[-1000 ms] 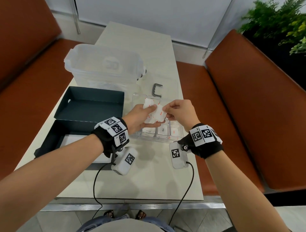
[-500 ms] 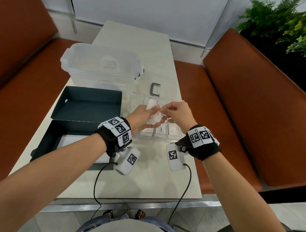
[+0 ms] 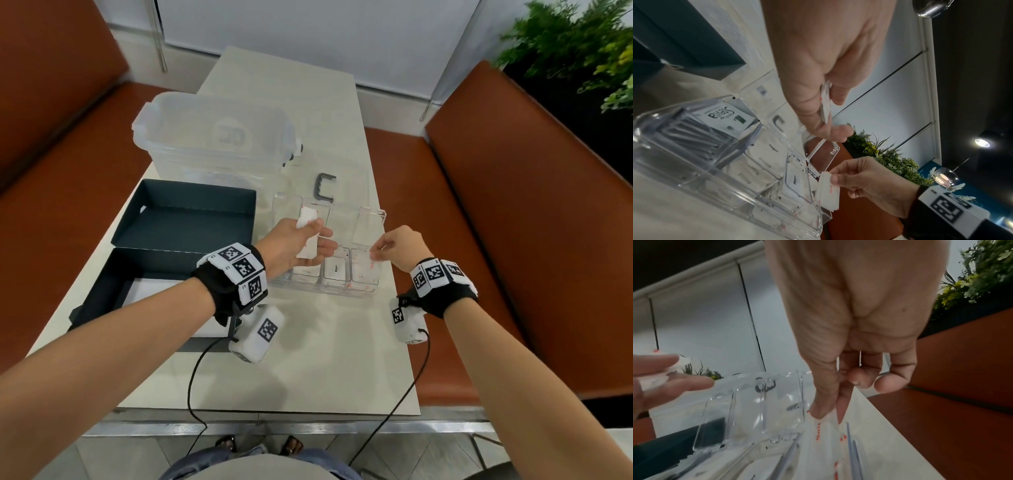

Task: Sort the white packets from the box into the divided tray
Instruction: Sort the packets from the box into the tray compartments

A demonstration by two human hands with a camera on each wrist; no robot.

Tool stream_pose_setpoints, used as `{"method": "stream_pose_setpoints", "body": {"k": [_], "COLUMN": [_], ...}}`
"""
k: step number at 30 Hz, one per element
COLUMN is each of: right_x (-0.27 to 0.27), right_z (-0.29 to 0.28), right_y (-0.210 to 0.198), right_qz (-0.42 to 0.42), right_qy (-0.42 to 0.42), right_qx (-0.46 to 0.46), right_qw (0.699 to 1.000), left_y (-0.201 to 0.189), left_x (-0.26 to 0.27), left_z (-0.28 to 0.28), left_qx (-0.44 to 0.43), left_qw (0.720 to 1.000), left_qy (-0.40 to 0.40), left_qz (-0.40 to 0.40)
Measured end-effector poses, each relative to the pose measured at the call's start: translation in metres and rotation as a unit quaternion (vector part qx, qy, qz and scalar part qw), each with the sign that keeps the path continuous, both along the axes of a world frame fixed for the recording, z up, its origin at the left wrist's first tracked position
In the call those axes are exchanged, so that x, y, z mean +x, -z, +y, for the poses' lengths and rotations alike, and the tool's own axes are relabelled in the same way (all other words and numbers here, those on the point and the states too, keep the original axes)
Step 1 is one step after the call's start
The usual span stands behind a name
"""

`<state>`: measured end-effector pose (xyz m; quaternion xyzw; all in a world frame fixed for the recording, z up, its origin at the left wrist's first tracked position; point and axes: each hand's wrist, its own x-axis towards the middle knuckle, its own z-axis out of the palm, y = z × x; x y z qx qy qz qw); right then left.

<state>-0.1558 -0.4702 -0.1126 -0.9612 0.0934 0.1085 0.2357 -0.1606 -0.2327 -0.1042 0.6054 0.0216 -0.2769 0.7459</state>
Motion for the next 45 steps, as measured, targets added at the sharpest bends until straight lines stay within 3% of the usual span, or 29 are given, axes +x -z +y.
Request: {"method": "stream_pose_setpoints", "body": {"k": [9,16,19,27,29,31,34,37,39,41,45], "right_x": [0.002,-0.009,-0.014,-0.017,-0.017,-0.017,-0.015,-0.01,-0.009,-0.009,-0.01], "right_z": [0.015,0.023,0.022,0.024,0.025,0.033,0.057,0.077,0.083,0.083,0.07], "right_y": [0.031,0.039,0.038,0.025,0.015,0.001,-0.025,-0.043,-0.047,-0.045,-0.043], "right_qz": [-0.004,-0.041,-0.015,0.01,-0.04,-0.122,-0.197,-0.165,-0.12,-0.127,-0.175], "right_qy": [0.001,-0.053,-0.071,-0.083,-0.065,-0.031,-0.003,-0.037,-0.069,-0.076,0.016], "right_qx": [-0.027,-0.167,-0.21,-0.194,-0.161,-0.042,0.125,0.207,0.22,0.22,0.294], "right_qw": [1.0,0.984,0.975,0.977,0.984,0.991,0.972,0.964,0.966,0.964,0.939], "left_y": [0.003,0.001,-0.002,-0.014,-0.015,-0.014,-0.013,-0.013,-0.013,-0.013,-0.014], "left_x": [0.001,0.001,0.001,0.002,0.002,0.003,0.002,-0.002,-0.004,-0.005,-0.005], "left_z": [0.001,0.002,0.002,0.0,0.002,0.002,0.002,0.002,0.002,0.004,0.01], "left_qx": [0.004,-0.002,-0.012,-0.08,-0.105,-0.111,-0.083,-0.043,-0.035,-0.052,-0.124], "left_qw": [1.0,1.0,1.0,0.99,0.986,0.985,0.99,0.994,0.995,0.994,0.984], "left_qy": [-0.008,-0.012,-0.014,0.004,0.012,0.022,0.045,0.077,0.086,0.08,0.025], "left_qz": [0.006,0.011,0.018,0.115,0.129,0.129,0.109,0.067,0.044,0.046,0.124]}}
